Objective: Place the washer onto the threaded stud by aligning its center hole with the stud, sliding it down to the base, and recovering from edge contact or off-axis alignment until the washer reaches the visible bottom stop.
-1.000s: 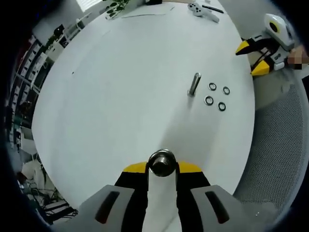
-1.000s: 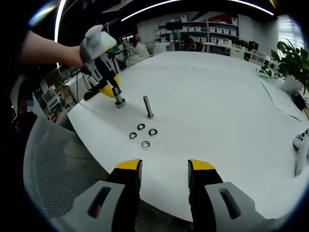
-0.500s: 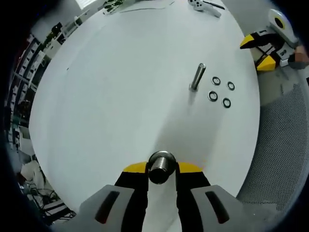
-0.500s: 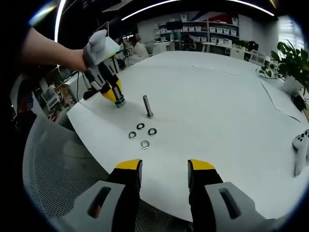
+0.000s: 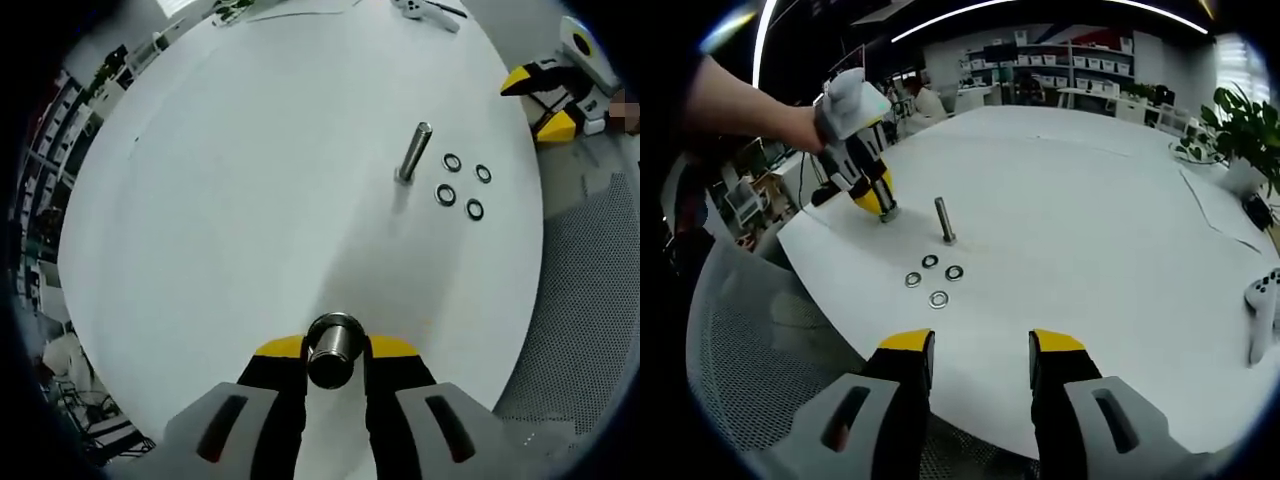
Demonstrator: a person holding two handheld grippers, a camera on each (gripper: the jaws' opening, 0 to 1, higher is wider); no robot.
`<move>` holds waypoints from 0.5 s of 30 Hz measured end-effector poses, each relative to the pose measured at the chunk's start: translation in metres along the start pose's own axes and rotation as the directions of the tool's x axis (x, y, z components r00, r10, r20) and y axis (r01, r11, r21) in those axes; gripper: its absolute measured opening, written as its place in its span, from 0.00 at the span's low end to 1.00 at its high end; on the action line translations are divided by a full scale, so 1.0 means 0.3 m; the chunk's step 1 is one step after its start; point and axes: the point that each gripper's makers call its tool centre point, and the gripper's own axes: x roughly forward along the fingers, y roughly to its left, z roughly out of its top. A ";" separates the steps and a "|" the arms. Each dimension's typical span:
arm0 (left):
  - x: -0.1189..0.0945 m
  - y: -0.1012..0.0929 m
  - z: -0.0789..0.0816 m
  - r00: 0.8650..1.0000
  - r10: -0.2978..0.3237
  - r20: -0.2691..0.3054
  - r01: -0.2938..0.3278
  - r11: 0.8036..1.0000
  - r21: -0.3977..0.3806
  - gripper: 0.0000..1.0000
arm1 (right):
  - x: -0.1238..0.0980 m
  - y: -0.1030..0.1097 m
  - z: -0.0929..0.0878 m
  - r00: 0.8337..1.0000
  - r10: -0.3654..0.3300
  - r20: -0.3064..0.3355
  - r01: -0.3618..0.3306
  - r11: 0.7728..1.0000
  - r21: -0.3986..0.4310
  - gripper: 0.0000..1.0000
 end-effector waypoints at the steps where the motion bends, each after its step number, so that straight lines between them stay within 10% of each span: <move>1: 0.001 0.000 -0.001 1.000 -0.001 0.000 0.001 1.000 -0.002 0.19 | 0.000 0.000 0.001 1.000 0.000 0.001 0.000 1.000 0.000 0.40; 15: -0.018 0.004 0.010 0.998 -0.005 0.056 0.009 0.998 -0.070 0.23 | -0.002 -0.002 0.000 1.000 -0.006 0.000 0.006 1.000 0.000 0.41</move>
